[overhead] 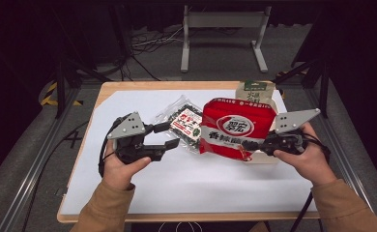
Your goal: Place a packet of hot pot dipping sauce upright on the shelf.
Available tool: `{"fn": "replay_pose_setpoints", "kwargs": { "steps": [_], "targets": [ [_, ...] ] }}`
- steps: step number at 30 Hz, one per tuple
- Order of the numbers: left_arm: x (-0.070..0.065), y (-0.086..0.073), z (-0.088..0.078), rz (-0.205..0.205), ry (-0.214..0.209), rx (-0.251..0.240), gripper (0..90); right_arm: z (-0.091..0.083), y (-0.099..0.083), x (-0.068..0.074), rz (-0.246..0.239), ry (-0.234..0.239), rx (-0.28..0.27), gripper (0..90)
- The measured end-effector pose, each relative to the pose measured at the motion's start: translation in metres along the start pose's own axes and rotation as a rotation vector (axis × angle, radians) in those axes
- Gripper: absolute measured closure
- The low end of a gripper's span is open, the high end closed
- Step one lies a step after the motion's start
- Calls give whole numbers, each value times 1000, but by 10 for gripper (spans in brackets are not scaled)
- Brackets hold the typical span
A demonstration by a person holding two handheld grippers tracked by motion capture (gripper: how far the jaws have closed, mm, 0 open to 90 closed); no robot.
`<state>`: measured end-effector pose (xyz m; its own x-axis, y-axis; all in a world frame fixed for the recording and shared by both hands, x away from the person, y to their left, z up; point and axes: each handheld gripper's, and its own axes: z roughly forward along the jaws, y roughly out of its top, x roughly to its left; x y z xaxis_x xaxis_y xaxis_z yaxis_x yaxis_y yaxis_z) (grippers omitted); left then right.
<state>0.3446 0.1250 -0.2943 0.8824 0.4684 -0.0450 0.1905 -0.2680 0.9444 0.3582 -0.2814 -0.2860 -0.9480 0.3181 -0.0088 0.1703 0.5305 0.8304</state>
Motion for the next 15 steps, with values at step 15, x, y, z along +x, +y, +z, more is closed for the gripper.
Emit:
{"fn": "replay_pose_setpoints", "kwargs": {
  "steps": [15],
  "targets": [
    [16, -13, 0, -30, 44, 32, 375, -27, 10, -37, 31, -81, 19, 894]
  ]
}}
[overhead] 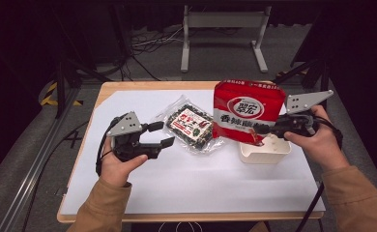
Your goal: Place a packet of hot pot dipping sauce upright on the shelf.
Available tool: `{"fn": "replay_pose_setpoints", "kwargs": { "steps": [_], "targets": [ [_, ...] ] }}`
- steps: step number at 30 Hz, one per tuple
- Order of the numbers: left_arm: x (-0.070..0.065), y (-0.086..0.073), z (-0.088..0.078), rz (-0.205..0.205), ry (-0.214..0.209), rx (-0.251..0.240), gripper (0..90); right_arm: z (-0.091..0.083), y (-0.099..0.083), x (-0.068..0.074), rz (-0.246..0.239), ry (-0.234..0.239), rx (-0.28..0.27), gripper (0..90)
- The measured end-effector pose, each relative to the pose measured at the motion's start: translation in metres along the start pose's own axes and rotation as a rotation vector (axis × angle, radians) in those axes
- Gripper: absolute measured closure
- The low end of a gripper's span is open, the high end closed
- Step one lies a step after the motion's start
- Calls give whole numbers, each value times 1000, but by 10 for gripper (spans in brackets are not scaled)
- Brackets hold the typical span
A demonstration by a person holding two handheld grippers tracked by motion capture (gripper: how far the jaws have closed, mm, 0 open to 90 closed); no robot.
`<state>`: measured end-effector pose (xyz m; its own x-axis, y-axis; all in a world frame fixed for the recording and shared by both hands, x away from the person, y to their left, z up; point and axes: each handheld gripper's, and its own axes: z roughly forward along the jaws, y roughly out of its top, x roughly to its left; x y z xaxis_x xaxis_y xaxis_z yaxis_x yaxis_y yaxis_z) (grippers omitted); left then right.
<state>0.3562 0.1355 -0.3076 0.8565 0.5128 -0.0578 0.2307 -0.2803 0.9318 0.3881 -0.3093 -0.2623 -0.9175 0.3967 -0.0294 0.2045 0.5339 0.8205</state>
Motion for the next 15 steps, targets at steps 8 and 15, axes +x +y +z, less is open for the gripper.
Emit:
{"fn": "replay_pose_setpoints", "kwargs": {
  "steps": [8, 15],
  "targets": [
    [6, -4, 1, -15, 2, 18, 368, -8, 0, -24, 18, -42, 6, 894],
    [9, -8, 0, -29, 14, 23, 369, -12, -2, -40, 32, -71, 10, 895]
  ]
}}
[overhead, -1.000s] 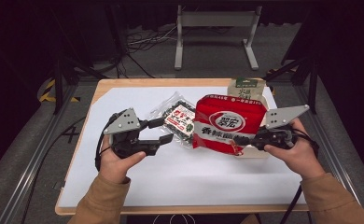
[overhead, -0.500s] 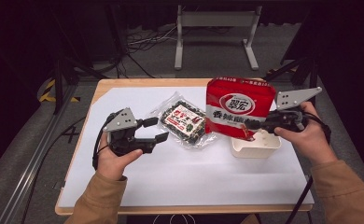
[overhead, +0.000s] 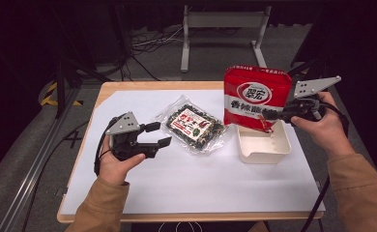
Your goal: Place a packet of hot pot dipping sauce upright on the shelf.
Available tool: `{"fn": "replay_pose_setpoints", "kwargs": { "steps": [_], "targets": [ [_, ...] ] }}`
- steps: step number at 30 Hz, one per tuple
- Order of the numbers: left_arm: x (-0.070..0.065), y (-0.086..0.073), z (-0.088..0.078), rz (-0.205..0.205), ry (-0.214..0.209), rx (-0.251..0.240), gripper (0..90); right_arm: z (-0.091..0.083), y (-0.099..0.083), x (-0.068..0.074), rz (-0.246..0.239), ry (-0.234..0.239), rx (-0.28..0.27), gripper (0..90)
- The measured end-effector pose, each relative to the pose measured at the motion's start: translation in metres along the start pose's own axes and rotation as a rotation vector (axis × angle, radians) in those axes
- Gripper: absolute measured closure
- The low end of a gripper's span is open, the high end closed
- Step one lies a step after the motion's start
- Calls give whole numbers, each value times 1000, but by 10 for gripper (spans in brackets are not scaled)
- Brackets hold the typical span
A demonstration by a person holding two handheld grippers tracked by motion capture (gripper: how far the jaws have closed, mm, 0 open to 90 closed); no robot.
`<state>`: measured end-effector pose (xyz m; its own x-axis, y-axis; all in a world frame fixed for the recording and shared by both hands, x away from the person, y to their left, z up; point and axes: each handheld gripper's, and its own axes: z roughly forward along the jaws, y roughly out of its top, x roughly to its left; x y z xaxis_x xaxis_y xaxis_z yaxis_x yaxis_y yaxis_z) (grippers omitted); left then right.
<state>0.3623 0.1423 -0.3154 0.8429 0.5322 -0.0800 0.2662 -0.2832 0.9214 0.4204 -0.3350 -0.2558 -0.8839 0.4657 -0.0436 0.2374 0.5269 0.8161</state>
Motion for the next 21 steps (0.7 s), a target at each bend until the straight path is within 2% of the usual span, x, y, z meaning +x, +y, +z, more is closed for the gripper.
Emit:
{"fn": "replay_pose_setpoints", "kwargs": {
  "steps": [11, 21],
  "targets": [
    [2, -3, -3, -12, 8, 5, 370, -7, -5, -22, 33, -62, 9, 895],
    [3, -6, -6, -24, 15, 1, 371, -10, -10, -36, 56, -110, 24, 896]
  ]
}}
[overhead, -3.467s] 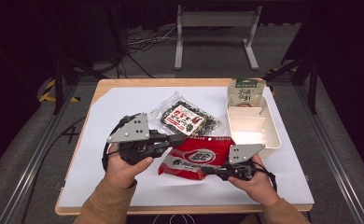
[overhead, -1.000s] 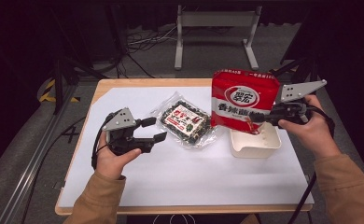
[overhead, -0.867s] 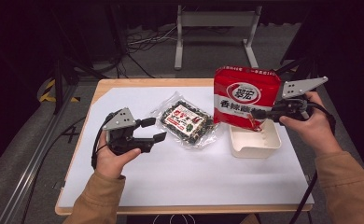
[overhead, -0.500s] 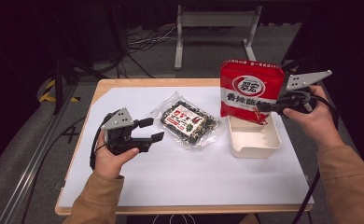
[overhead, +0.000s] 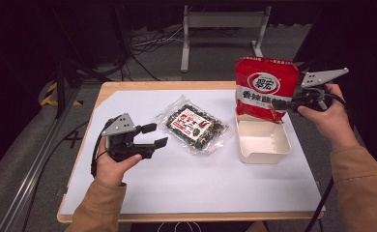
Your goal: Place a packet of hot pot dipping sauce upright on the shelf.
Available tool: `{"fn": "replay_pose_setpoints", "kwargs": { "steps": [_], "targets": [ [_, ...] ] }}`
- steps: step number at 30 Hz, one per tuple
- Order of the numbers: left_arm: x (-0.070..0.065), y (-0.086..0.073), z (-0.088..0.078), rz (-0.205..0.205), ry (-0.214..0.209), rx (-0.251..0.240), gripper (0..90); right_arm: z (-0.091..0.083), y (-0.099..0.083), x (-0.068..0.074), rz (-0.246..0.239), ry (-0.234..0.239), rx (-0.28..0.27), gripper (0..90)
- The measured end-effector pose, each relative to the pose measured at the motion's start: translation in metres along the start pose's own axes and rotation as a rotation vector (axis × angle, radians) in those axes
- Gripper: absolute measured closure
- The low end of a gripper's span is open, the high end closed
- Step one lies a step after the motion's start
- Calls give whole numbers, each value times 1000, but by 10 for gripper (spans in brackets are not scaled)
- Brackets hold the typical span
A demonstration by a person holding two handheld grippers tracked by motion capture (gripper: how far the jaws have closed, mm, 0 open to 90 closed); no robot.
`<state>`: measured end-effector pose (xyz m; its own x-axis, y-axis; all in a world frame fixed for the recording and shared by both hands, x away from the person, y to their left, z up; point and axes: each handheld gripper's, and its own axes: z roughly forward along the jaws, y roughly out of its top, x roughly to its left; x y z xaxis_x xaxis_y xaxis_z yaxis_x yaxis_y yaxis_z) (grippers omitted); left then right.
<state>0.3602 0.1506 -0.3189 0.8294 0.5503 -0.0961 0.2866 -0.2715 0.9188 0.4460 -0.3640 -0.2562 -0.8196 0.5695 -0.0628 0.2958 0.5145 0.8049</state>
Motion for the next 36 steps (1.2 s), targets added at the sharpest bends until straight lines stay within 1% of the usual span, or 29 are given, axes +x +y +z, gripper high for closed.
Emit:
{"fn": "replay_pose_setpoints", "kwargs": {
  "steps": [7, 10, 11, 13, 17, 19, 21, 27, 30, 32, 36],
  "targets": [
    [1, -2, -1, -9, 0, 4, 371, 7, -7, -12, 25, -9, 15, 895],
    [1, -2, -1, -6, 1, 3, 372, 10, -8, -14, 28, -8, 22, 896],
    [1, -3, -1, -11, 4, 5, 372, 11, -9, -15, 29, -7, 25, 896],
    [2, -4, -3, -11, 9, 5, 372, 17, -12, -18, 34, -2, 40, 896],
    [1, -5, -6, -20, 8, 0, 372, 21, -13, -21, 39, -2, 46, 896],
    [2, -5, -7, -14, 13, -1, 372, 23, -14, -23, 39, 0, 46, 896],
    [1, -6, -7, -21, 14, 1, 372, 27, -15, -26, 42, 5, 52, 895],
    [2, -7, -8, -23, 14, 2, 372, 38, -17, -30, 47, 13, 69, 896],
    [2, -7, -8, -24, 15, 3, 372, 40, -18, -32, 46, 10, 76, 895],
    [2, -7, -7, -22, 15, 4, 371, 43, -19, -34, 45, -2, 88, 895],
    [2, -7, -7, -30, 12, 4, 371, 47, -23, -38, 55, -10, 89, 895]
  ]
}}
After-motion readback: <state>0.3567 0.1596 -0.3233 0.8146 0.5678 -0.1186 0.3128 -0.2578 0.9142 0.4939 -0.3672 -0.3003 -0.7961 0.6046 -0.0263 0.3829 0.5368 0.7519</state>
